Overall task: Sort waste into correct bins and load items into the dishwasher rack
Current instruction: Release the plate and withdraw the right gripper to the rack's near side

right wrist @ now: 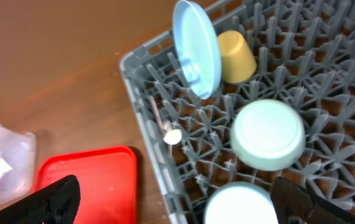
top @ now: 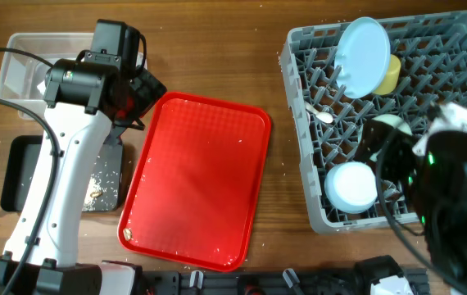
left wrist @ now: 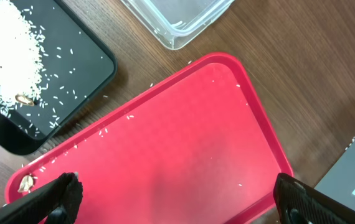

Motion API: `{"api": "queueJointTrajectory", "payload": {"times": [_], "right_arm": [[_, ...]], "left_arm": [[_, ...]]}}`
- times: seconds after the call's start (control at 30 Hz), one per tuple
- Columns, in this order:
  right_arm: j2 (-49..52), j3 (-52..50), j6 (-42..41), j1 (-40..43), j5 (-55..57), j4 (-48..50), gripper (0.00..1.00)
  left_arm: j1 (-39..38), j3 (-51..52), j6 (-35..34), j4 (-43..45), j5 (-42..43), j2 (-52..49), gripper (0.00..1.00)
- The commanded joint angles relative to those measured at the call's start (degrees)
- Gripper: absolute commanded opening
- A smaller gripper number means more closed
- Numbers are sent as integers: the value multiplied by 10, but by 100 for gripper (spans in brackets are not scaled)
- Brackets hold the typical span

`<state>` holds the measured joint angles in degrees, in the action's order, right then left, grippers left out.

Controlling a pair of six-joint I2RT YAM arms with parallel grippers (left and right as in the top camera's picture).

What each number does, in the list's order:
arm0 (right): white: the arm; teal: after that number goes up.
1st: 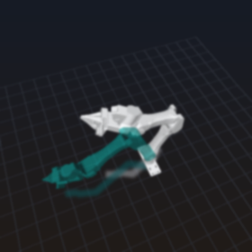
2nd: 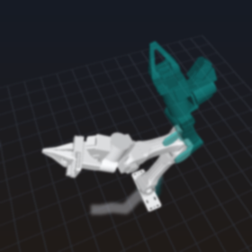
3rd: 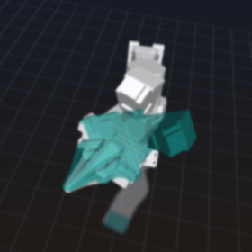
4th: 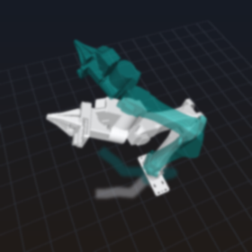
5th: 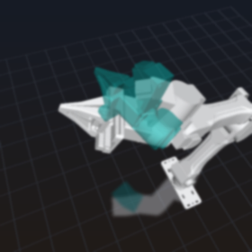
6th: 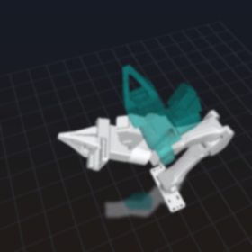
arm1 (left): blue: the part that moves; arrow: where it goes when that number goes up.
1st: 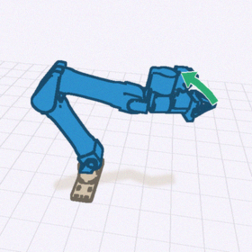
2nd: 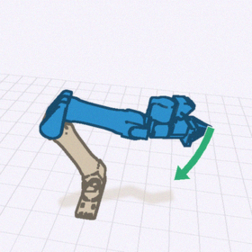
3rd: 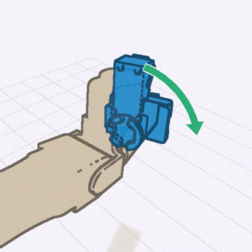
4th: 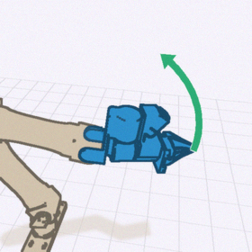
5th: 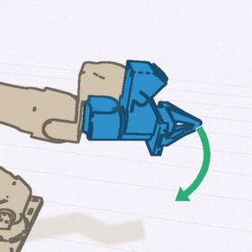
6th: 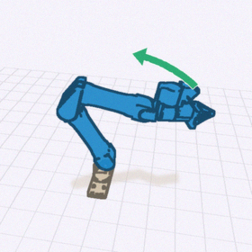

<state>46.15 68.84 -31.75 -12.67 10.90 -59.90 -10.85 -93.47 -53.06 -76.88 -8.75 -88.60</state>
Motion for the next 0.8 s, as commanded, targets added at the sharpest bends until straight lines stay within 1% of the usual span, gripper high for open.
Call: {"api": "queueJointTrajectory", "payload": {"times": [0.0, 0.1, 0.23, 0.33, 0.43, 0.5, 0.63, 0.77], "right_arm": [[-56, -71, -58, -3, -22, 38, 100], [-35, -75, -107, -3, -22, 28, 99], [7, -75, -106, -2, -46, 26, 100], [45, -75, -102, -2, -27, -12, 100], [53, -75, -99, -2, -26, -10, 100], [41, -75, -65, -2, -32, -7, 100], [17, -75, -32, -2, -33, -1, 100], [5, -75, 18, -2, -33, 16, 100]], "left_arm": [[2, -4, 3, 1, -10, -3, 100], [2, -4, 3, 1, -10, -3, 100], [2, -4, 3, 1, -10, -3, 100], [2, -4, 3, 1, -10, -3, 100], [2, -4, 3, 1, -10, -3, 100], [2, -4, 3, 1, -10, -3, 100], [2, -4, 3, 1, -10, -3, 100], [2, -4, 3, 1, -10, -3, 100]]}}
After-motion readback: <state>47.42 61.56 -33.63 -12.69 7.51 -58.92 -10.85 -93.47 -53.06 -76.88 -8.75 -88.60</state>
